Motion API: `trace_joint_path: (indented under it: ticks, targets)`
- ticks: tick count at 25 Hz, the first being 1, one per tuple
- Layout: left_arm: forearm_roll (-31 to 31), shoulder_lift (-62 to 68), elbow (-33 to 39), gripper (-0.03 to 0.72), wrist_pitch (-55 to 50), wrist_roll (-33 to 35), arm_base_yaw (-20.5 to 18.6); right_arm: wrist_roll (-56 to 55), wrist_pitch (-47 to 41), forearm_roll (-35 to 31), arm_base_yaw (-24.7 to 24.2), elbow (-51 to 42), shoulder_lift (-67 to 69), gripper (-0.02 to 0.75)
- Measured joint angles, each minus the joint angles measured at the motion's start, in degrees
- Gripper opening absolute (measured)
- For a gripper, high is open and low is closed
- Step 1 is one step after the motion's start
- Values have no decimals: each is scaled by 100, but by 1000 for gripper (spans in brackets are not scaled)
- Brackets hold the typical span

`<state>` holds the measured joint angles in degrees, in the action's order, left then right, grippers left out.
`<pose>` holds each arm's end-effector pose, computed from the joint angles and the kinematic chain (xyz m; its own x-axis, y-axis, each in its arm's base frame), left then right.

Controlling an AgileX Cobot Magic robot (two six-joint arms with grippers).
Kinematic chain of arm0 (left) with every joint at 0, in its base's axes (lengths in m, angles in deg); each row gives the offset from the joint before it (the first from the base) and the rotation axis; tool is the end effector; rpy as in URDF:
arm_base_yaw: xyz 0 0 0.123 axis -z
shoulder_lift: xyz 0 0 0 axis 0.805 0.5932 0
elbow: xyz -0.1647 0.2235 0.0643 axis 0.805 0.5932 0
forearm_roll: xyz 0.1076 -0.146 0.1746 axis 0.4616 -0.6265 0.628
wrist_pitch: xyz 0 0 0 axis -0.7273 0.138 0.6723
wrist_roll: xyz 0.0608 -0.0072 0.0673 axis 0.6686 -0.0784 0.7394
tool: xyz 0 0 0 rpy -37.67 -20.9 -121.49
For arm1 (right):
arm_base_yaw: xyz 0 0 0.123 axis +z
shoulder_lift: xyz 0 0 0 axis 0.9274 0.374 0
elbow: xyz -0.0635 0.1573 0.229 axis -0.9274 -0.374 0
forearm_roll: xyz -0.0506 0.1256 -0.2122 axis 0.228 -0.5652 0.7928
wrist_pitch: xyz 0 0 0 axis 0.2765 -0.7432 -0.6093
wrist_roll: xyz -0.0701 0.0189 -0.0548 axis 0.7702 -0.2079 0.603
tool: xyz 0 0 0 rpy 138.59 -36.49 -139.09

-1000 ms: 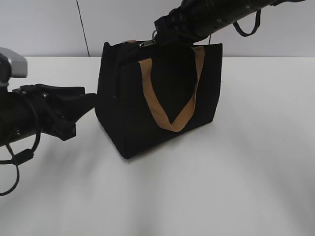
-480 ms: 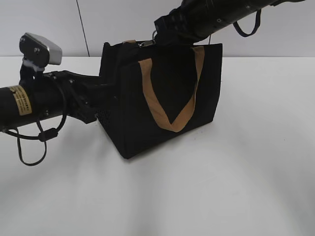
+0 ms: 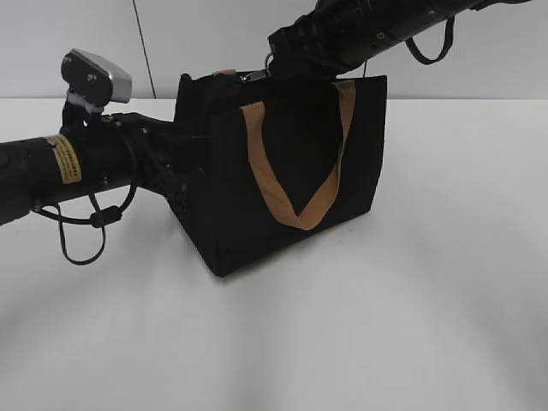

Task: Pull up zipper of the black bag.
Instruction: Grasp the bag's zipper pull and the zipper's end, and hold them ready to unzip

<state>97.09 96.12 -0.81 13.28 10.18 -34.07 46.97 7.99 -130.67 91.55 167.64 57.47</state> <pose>0.2964 -0.1487 0.1744 -0.1397 0.1851 -0.9727 0.7364 0.6762 0.0229 0.3643 0.1932 0.2783 -0.5959 -0.2873 -0.7499 -0.6287 0.7479 0.2131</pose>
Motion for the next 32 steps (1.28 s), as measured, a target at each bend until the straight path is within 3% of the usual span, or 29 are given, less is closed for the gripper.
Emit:
trace_joint_path:
  ticks: [4, 9, 11, 16, 23, 32]
  targets:
    - [0, 146, -166, 237, 0, 0, 49, 0, 0, 0, 0, 0, 0, -15]
    - [11, 141, -204, 25, -21, 0, 73, 0, -8, 0, 0, 0, 0, -15]
    - [52, 56, -204, -9, -152, -2, 73, -6, -19, 0, 0, 0, 0, -15]
    - [243, -584, -199, -13, -807, -47, 73, -6, -19, 0, 0, 0, 0, -15]
    - [991, -1228, -60, -13, -1192, -932, 73, -1, -19, 0, 0, 0, 0, -15]
    - [1087, -1907, 235, -13, -1288, -1245, 73, 11, 0, -12, 0, 0, 0, -15]
